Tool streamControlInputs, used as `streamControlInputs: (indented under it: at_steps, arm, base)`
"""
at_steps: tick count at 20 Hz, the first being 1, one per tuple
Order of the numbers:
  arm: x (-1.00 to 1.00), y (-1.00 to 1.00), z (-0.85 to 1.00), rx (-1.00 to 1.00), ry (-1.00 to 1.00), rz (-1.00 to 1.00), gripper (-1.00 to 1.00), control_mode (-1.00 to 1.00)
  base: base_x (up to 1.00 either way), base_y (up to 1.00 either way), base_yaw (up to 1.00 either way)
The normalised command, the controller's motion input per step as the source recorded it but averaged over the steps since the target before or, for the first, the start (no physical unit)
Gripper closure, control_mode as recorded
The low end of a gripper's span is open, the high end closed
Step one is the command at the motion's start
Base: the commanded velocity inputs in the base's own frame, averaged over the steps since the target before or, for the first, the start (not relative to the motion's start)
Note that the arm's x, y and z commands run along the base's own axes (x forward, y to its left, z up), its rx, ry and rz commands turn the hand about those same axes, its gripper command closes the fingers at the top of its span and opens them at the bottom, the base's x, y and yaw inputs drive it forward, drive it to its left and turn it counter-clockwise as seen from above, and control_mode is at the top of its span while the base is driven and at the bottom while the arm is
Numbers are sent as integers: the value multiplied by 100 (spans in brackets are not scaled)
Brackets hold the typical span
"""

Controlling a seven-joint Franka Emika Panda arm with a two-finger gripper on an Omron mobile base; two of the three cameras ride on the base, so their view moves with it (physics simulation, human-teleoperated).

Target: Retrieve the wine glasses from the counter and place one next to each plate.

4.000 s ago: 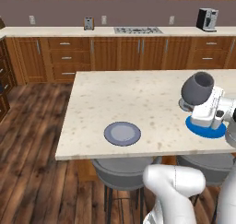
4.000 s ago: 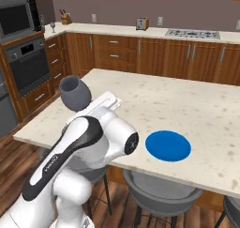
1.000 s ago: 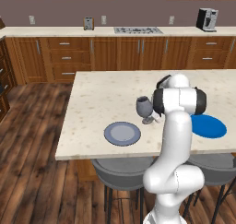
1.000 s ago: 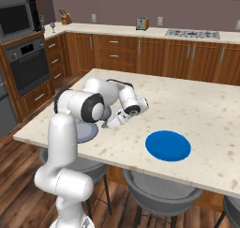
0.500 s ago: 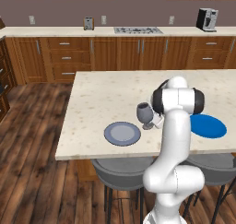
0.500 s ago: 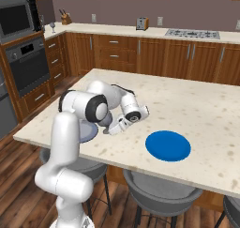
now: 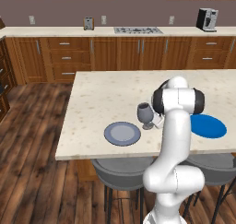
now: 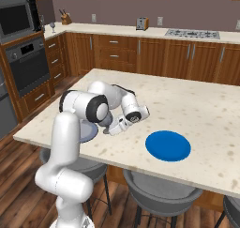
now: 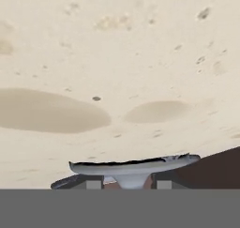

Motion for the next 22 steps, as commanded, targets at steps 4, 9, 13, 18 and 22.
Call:
streamControlInputs:
  at_steps: [4,9,13,18,22]
  arm:
    - [-21,-18,-28,0,-14,0,100,-100]
    - [-2,-13,-35,0,-14,-4,100,-100]
    - [0,-13,-36,0,-2,-7,100,-100]
    - [5,-20,-35,0,4,-9,-100,-100]
    - [0,-34,-35,0,0,-5,-100,-100]
  base:
    - [0,0,0]
    - [0,0,0]
    - [0,0,0]
    - [0,0,0]
    - [0,0,0]
